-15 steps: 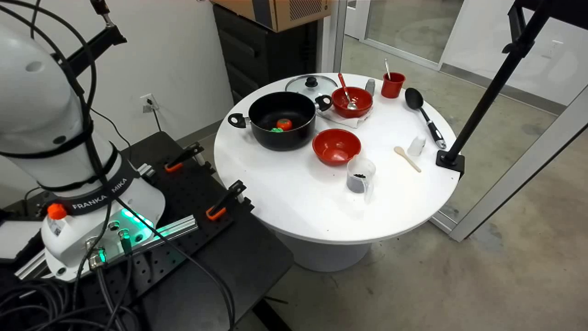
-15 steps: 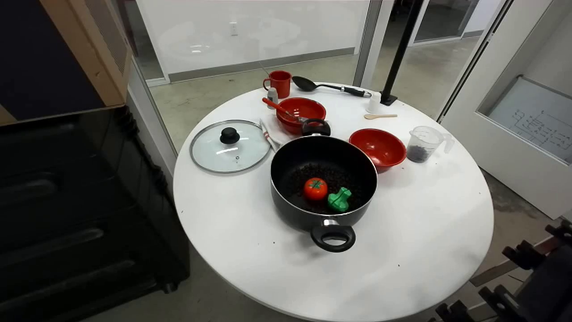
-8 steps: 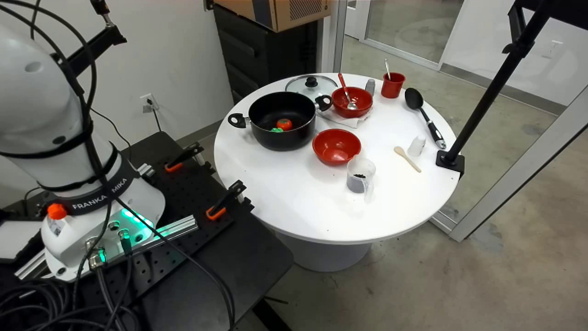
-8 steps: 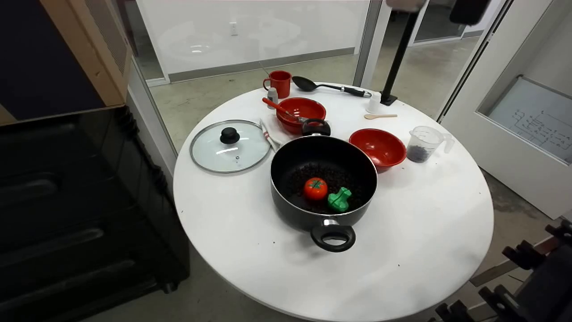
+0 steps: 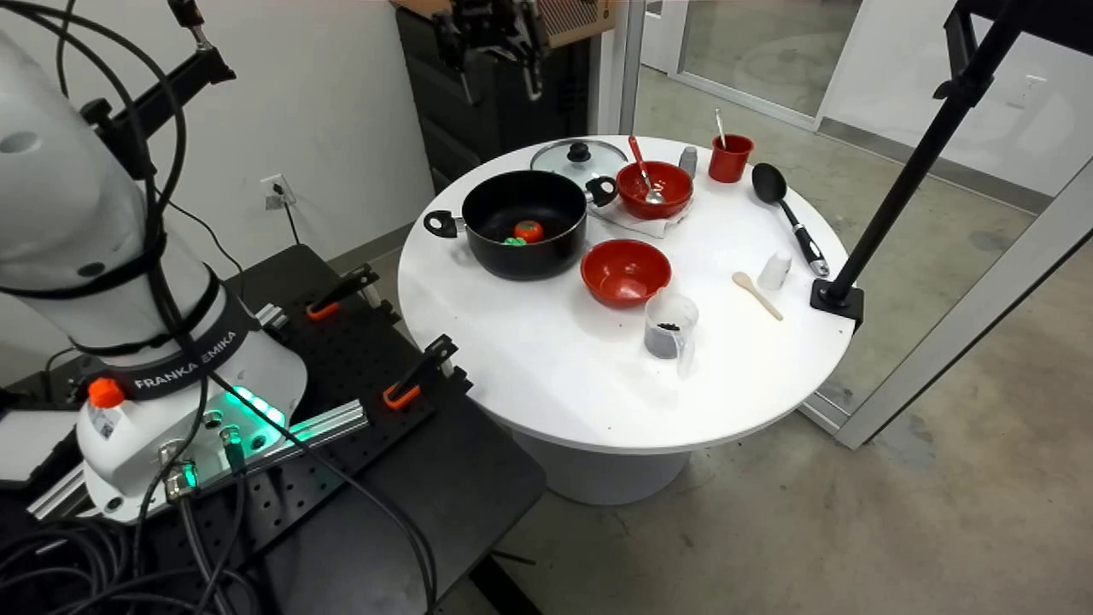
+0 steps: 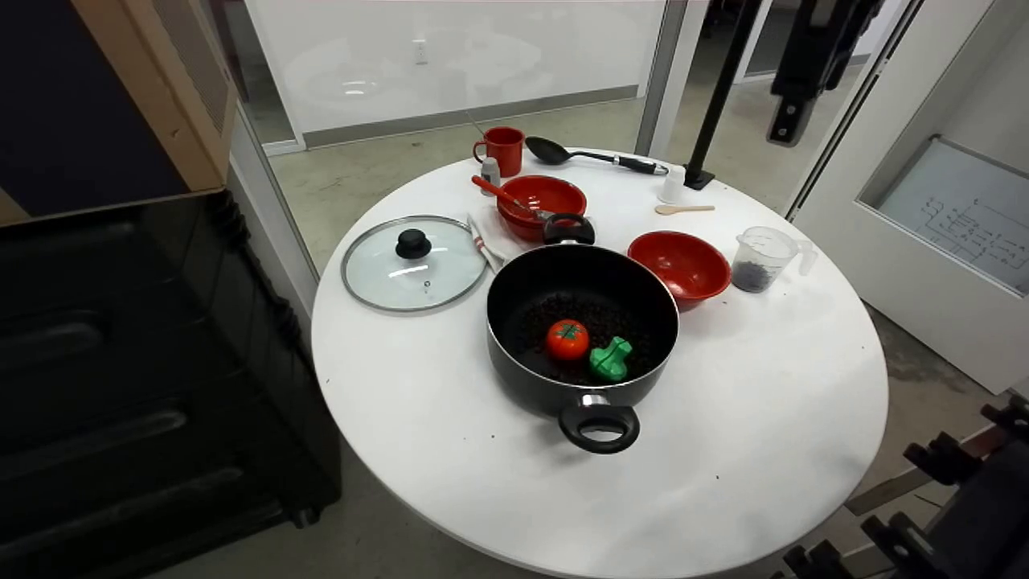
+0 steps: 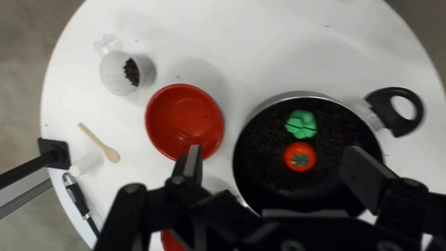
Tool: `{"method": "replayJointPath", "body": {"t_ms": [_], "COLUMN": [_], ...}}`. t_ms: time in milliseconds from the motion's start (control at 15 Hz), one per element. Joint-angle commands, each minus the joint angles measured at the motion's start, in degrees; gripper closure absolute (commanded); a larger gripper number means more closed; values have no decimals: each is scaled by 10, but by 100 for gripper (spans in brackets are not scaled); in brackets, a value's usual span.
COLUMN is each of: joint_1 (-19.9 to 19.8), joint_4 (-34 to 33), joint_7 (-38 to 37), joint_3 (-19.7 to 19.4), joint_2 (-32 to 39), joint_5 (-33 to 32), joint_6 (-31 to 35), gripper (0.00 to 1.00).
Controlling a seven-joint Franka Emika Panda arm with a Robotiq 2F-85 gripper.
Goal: Pour some of the things in the jug into the bowl
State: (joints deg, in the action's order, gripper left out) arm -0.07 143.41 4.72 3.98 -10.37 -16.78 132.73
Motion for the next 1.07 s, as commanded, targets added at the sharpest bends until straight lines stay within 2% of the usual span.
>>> {"method": "replayJointPath", "body": {"t_ms": [0,133,267,467,1000], "joint_1": [-51,-65,-68,-73,-101], "joint_4": [-36,-66,-102,-164,-316], "joint_7": [-4,-3,14,47,149], "joint_3": [-27,-50,-74,-95,-113], "joint_2": [95,150,204,281,444], "joint_5": [-162,-225,-250,-228,-180], "joint_6": [54,54,45,39,-6], "gripper": [0,0,0,0,0]}}
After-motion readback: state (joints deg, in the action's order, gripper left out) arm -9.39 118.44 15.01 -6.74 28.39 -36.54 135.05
